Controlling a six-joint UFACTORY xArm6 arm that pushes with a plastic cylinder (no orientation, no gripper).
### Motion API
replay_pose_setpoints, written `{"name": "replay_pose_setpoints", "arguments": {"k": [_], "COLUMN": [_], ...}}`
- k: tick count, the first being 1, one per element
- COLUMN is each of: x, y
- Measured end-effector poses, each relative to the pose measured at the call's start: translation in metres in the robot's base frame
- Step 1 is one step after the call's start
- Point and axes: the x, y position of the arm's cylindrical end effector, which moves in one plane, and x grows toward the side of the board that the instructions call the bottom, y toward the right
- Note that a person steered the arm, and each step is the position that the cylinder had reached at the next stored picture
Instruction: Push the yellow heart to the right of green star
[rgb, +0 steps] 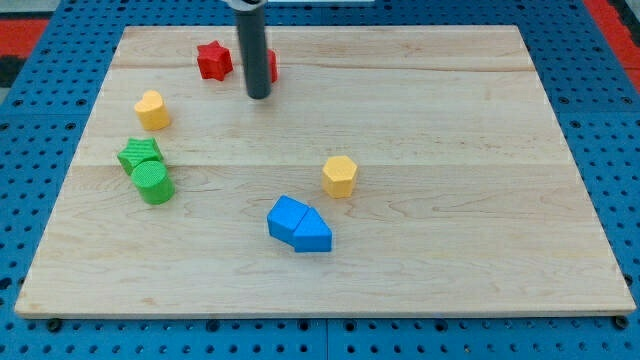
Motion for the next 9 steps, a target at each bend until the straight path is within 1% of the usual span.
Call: {"name": "replay_pose_setpoints", "arguments": {"k": [1,2,3,5,6,7,8,9], "x": [0.007,0.032,0.033,0.004,-0.002,0.005,0.028,0.039], "y": [-0.042,-0.081,-0.112,-0.131,-0.171,-0.206,-0.201,-0.146]}}
